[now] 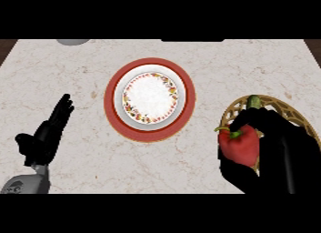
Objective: Pick the bell pepper from the placemat and place it in the plate
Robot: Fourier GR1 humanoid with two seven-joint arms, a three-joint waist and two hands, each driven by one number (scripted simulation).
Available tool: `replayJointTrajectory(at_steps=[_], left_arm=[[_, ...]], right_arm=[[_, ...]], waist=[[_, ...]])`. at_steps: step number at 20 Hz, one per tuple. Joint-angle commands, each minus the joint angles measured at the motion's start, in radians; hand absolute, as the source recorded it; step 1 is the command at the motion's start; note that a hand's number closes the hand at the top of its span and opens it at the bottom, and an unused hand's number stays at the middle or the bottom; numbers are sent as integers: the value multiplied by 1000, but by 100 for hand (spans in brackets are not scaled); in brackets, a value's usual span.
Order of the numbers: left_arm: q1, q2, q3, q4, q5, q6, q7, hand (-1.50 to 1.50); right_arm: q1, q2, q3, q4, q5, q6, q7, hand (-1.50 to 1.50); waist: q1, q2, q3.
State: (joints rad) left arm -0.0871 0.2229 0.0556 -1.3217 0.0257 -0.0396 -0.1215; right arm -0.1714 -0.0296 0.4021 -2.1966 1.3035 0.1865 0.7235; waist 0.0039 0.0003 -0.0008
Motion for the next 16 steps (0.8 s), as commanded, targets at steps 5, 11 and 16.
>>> replayJointTrajectory(at_steps=[5,11,16], left_arm=[[34,4,-2,-10,-2,-40,-13,0],[32,-26,-28,-58,-33,-8,32,0],[-14,-43,-21,15,-53,11,4,0]], right_arm=[[-328,29,-14,354,-145,-83,106,150],[-524,29,87,578,-246,-214,229,150],[-617,30,95,905,-335,-454,134,150]], waist=[[12,3,0],[14,1,1],[18,5,0]])
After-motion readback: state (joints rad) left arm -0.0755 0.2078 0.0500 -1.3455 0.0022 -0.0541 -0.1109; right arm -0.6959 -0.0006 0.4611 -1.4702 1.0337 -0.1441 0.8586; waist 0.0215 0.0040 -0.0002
